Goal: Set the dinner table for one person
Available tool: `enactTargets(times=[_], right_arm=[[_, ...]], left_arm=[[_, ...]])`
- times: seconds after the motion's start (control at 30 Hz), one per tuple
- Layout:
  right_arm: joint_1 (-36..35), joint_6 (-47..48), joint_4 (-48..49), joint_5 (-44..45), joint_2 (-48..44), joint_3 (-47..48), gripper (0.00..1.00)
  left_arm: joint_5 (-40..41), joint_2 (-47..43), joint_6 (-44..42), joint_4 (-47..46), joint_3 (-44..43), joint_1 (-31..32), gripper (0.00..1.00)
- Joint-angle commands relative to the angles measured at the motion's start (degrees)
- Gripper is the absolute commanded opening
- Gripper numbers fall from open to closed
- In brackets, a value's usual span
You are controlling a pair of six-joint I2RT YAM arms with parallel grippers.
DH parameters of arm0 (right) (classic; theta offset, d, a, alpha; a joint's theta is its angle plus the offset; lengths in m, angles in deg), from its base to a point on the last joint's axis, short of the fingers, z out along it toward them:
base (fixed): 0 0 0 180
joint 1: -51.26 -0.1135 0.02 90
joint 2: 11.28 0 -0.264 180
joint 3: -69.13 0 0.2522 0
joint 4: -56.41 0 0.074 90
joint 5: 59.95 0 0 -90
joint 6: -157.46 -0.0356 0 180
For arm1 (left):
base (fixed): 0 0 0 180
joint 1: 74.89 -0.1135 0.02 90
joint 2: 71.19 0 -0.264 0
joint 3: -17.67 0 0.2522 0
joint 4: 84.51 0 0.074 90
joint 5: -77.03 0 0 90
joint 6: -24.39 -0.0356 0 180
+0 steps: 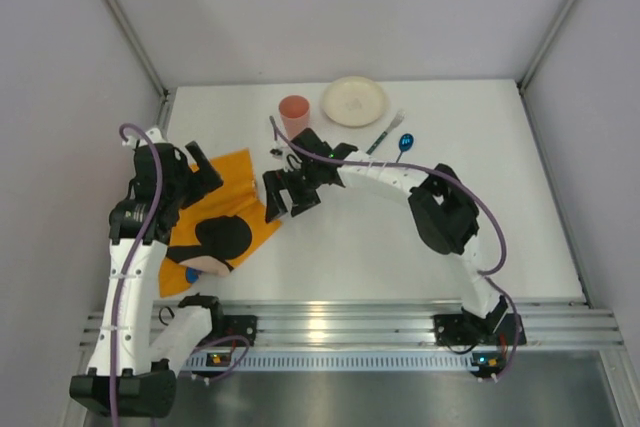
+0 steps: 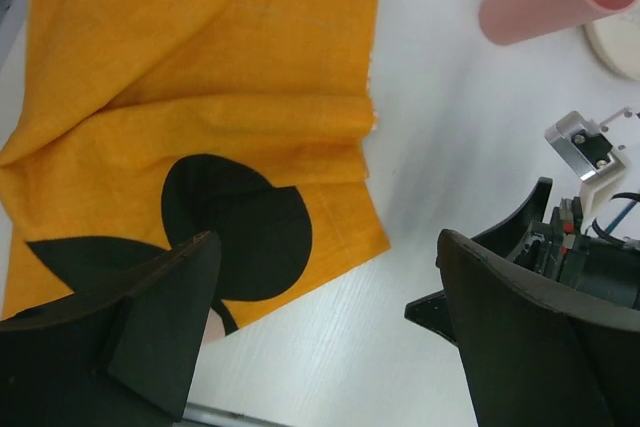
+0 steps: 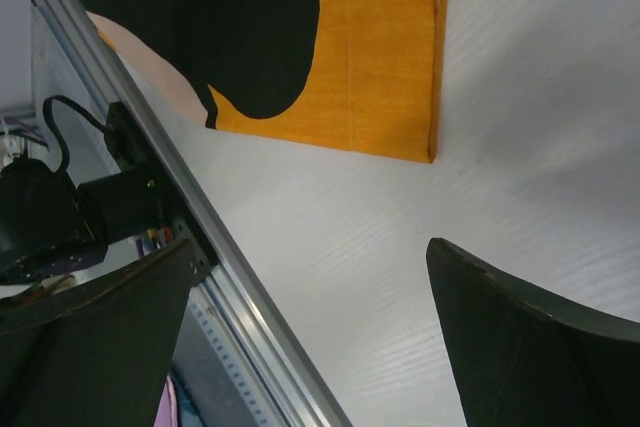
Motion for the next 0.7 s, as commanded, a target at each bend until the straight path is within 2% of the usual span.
enactTargets(times=[0.0,0.37,0.67], right_arm=[[-2.4,-2.7,3.6,-3.2,2.9,2.2,1.00],[-6.0,-8.0,12.7,-0.6,8.5,0.3,1.00],[-5.7,-10.3,12.6,12.2,11.6,1.9,1.00]], left_arm=[[2.2,-2.3,-1.2,5.3,0.7,-0.4,0.95],[-0.6,-3.6,-1.6,11.0,-0.7,-0.4,0.92],[-1.4,-3.2,-3.8,12.5,-1.8,-0.4,0.91]])
